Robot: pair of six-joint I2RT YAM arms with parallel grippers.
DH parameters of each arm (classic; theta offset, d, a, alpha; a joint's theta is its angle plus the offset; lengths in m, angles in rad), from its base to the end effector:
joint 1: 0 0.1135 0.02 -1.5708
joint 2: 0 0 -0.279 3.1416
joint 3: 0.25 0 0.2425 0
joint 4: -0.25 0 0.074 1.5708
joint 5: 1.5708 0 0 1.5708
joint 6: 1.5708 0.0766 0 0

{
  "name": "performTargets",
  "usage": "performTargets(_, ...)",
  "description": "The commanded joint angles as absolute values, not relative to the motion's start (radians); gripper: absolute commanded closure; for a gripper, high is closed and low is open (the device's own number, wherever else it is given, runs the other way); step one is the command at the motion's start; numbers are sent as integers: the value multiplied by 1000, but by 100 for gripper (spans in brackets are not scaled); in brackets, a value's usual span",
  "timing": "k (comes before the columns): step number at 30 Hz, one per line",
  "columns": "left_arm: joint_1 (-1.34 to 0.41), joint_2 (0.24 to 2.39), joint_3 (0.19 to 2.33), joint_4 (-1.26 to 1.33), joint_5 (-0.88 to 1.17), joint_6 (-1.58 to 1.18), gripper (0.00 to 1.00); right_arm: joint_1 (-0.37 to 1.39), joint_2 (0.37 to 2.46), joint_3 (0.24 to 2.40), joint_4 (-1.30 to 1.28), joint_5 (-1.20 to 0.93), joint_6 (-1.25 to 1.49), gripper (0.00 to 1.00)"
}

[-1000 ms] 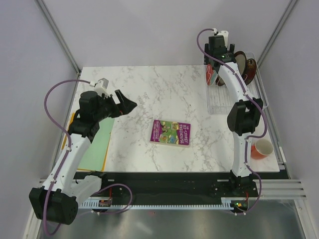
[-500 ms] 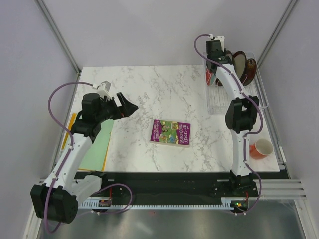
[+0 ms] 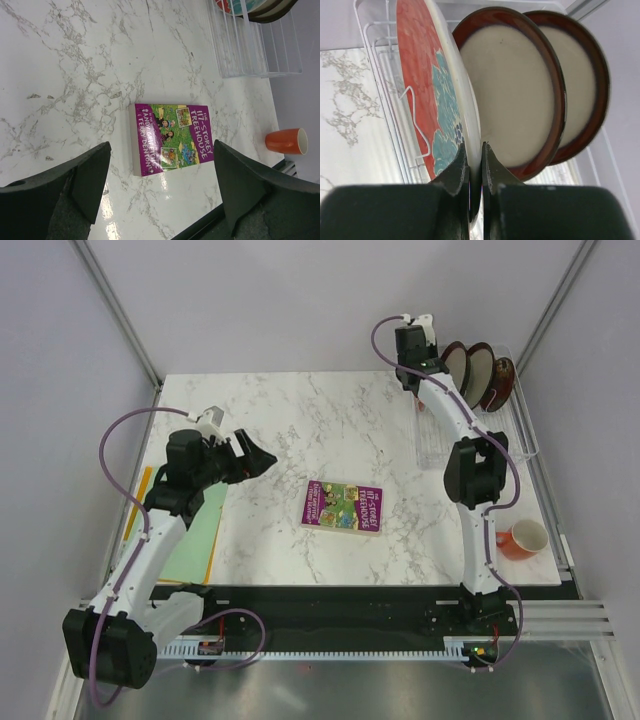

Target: Unload the plates from the dish rack

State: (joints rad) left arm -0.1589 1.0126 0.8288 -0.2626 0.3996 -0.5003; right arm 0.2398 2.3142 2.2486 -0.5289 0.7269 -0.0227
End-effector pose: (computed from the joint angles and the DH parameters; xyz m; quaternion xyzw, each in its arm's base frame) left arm 0.2368 -0.0681 0.3038 -0.0366 0.8352 -0.3280 0.4400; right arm 0.5521 0.0826 0.2898 0.0573 0.8402 -0.2646 0.4698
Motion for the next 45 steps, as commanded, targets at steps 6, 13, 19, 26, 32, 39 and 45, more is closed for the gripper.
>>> performTargets(6, -158, 1002, 813, -226, 431, -503, 5, 333, 2184, 2230, -241, 1143, -275, 100)
performTargets(13, -158, 1014, 818, -225, 439, -518, 0, 337, 2044, 2178, -210, 1143, -304, 100)
performTargets(19, -158, 982, 807, -183, 462, -523, 0, 356, 1913, 2102, -201, 1088, -295, 100)
performTargets(26, -158, 1020, 779, -6, 534, -564, 1, 426, 1780, 2187, -567, 725, -16, 100)
performTargets(32, -158, 1124, 762, 303, 620, -660, 3, 428, 1674, 2105, -643, 281, 247, 100)
performTargets(39, -158, 1259, 784, 587, 661, -796, 3, 429, 1568, 1902, -548, 9, 402, 100)
performTargets(45, -160, 1452, 769, 932, 699, -997, 7, 429, 1500, 1755, -427, -162, 518, 100)
